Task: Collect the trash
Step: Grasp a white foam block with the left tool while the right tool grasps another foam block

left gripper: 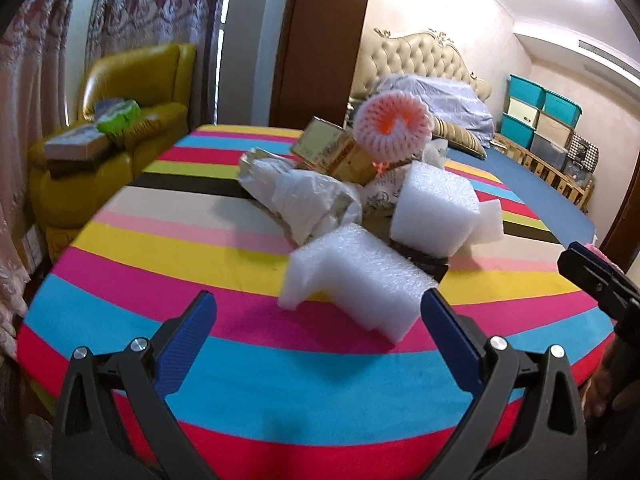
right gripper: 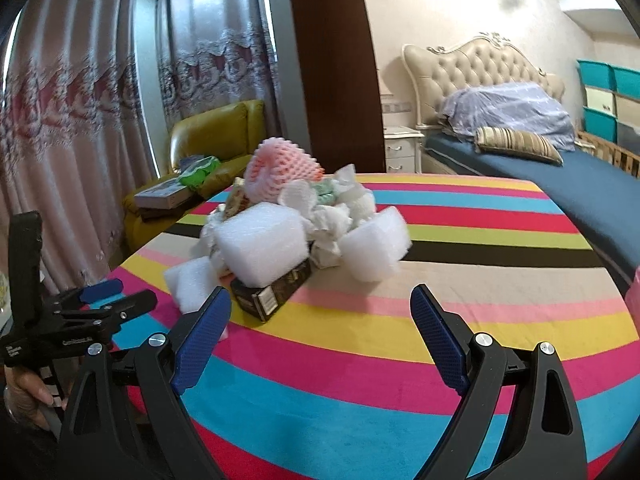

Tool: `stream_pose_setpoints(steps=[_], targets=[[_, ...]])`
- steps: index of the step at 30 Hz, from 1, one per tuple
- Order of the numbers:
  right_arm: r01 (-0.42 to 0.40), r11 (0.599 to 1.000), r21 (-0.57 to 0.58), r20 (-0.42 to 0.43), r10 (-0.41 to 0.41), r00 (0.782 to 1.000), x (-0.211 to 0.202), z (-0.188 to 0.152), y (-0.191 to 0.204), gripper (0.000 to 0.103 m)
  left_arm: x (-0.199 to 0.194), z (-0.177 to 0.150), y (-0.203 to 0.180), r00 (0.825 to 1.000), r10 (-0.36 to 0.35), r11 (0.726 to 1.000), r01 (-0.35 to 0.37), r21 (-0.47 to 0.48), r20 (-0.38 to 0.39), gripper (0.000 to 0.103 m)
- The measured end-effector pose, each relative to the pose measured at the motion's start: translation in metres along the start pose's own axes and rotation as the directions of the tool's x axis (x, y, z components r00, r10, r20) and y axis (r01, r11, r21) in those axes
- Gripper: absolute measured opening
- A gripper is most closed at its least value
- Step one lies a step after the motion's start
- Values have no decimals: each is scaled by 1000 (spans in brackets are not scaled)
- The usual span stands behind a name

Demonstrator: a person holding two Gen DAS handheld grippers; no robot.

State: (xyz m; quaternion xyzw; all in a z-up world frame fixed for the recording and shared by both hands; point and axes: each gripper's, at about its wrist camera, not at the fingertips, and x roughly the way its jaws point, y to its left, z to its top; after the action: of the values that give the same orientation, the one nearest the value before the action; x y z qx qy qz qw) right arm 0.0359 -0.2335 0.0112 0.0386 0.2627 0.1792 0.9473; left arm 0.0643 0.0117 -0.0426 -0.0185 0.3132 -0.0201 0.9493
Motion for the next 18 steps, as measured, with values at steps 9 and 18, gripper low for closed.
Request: stream_pose_setpoints(steps=[9,18], targets=[[-4,995,98,46,-1,999,9,3,-25,85,39,16,-34,998,-37,999,38,17,-58,98],[-30,999,27,15,29,999,33,9,-11,85,65,19,-24,994,-16,999,13,-31,-106,58]])
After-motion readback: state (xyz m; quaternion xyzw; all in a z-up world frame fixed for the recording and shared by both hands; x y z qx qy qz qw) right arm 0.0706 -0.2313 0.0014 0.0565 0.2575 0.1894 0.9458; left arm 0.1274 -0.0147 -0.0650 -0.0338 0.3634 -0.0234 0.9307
